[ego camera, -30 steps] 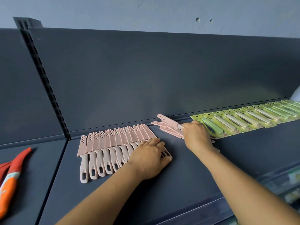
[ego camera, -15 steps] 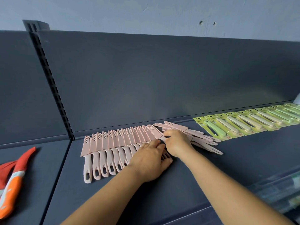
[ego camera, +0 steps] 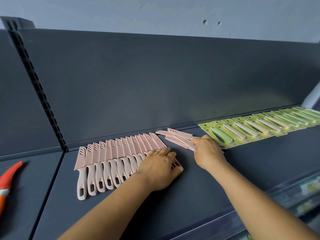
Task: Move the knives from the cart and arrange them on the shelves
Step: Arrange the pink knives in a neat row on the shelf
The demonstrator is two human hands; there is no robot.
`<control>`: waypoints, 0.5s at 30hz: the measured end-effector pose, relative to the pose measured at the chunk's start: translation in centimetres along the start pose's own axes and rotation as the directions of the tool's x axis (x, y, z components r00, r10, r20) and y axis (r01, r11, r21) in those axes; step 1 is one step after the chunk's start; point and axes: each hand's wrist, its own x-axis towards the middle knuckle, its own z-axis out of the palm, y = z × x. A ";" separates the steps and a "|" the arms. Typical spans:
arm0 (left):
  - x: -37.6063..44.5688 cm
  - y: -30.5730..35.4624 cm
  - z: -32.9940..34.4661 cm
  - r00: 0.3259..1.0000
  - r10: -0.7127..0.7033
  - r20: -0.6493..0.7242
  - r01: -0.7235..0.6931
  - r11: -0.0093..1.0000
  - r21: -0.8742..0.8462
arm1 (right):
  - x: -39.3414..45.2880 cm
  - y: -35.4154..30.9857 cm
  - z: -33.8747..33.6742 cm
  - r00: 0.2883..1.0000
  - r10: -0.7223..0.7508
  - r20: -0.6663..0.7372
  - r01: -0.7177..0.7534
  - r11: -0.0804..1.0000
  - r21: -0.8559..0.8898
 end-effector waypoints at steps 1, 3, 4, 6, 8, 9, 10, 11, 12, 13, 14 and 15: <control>0.0 0.0 0.1 1.000 -0.004 0.002 0.004 1.000 0.001 | 0.0 0.1 -0.1 1.000 -0.011 -0.003 0.011 1.000 -0.005; 0.0 0.0 0.2 1.000 -0.012 0.004 0.012 1.000 0.000 | 0.1 0.3 -0.3 1.000 -0.028 -0.011 0.028 0.999 -0.027; 0.0 0.0 0.2 1.000 -0.014 0.002 0.014 1.000 0.001 | 0.2 0.4 -0.4 0.999 -0.035 -0.017 0.034 0.999 -0.038; -0.1 -0.1 0.1 1.000 -0.017 -0.007 0.017 1.000 0.000 | 0.4 0.3 -0.5 0.999 -0.037 -0.028 0.035 0.998 -0.048; -0.1 0.0 0.1 1.000 -0.020 -0.010 0.020 1.000 -0.008 | 0.6 0.1 -0.7 0.998 -0.029 -0.058 0.027 0.999 -0.044; -0.2 0.0 0.1 1.000 -0.022 -0.009 0.022 1.000 -0.013 | 0.5 0.0 -0.8 0.996 -0.027 -0.089 0.024 0.999 -0.036; -0.2 0.0 0.2 1.000 -0.023 -0.010 0.023 1.000 -0.018 | 0.5 -0.3 -0.9 0.992 -0.032 -0.120 0.029 0.999 -0.021; -0.3 0.0 0.2 1.000 -0.024 -0.013 0.024 0.999 -0.024 | 0.4 -0.7 -0.9 0.988 -0.041 -0.146 0.042 0.999 -0.001; -0.3 0.0 0.2 1.000 -0.026 -0.018 0.025 0.999 -0.032 | 0.2 -1.3 -0.9 0.986 -0.052 -0.158 0.056 0.998 0.022; -0.3 0.0 0.2 0.999 -0.029 -0.028 0.028 0.999 -0.039 | 0.2 -2.0 -0.9 0.985 -0.067 -0.158 0.075 0.996 0.044; -0.4 0.0 0.3 0.999 -0.035 -0.040 0.034 0.998 -0.046 | 0.1 -2.8 -0.8 0.985 -0.092 -0.149 0.102 0.993 0.061; -0.4 0.0 0.3 0.998 -0.044 -0.050 0.041 0.998 -0.051 | 0.3 -3.6 -0.6 0.984 -0.123 -0.130 0.132 0.989 0.066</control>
